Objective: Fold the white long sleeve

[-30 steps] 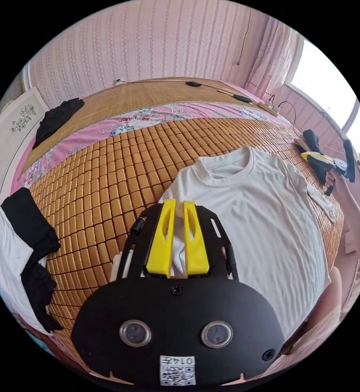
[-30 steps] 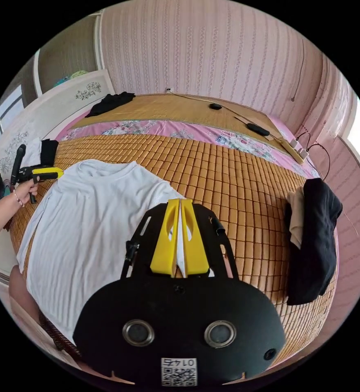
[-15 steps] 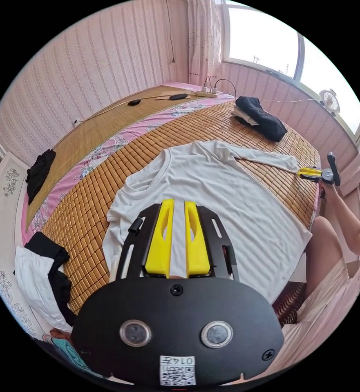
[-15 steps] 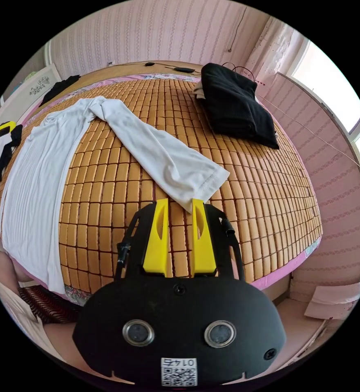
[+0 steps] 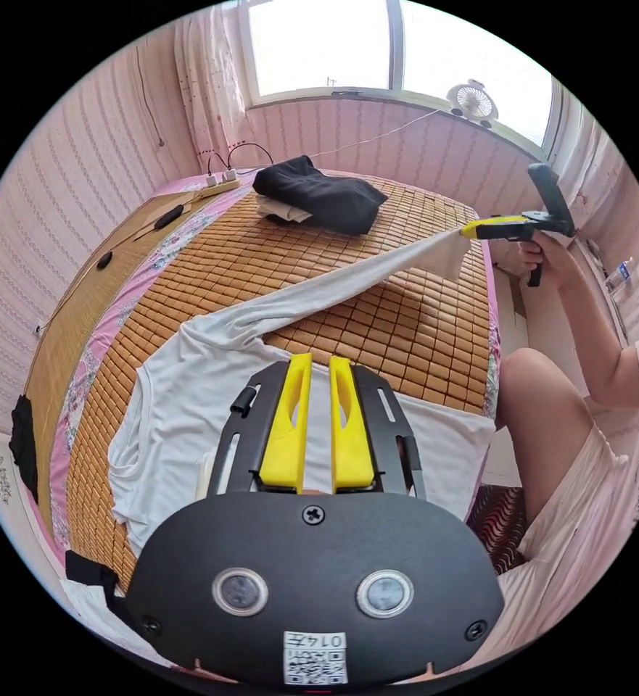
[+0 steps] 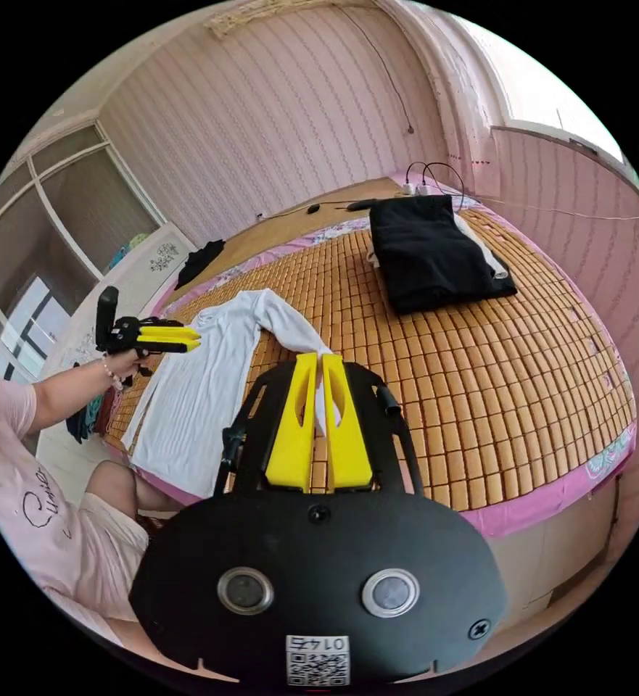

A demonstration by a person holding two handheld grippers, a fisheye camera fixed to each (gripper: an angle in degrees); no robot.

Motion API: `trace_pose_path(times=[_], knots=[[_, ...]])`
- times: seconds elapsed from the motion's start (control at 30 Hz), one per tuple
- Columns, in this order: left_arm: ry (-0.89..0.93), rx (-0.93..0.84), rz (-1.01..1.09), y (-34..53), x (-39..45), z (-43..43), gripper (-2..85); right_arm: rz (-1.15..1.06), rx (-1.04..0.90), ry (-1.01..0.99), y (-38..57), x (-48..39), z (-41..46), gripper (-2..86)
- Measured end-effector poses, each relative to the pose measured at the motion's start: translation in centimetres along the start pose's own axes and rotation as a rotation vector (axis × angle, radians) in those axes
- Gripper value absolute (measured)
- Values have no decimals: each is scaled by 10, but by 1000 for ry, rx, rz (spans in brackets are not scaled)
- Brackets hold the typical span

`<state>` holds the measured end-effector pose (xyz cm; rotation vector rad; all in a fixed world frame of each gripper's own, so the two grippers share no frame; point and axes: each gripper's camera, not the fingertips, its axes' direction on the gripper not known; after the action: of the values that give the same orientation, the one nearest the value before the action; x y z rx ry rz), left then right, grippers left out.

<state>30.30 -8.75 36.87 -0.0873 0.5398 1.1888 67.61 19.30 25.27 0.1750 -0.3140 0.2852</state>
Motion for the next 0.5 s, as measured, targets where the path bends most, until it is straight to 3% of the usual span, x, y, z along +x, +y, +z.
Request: trace_pose_path(times=[0.2,0.33,0.4,0.5], knots=[[85,-20,31,-46,24,45,51,204,-166,150,20,90,57,3],[125,-38,102,-75,44,72,54,180,-227,249,44,103,75,-1],[145,-39,113,-94,47,88,54,224,-174,288,48,112,70,-3],[93,-39,75,-118,34,107,54,174,-72,176,43,105,64,-2]])
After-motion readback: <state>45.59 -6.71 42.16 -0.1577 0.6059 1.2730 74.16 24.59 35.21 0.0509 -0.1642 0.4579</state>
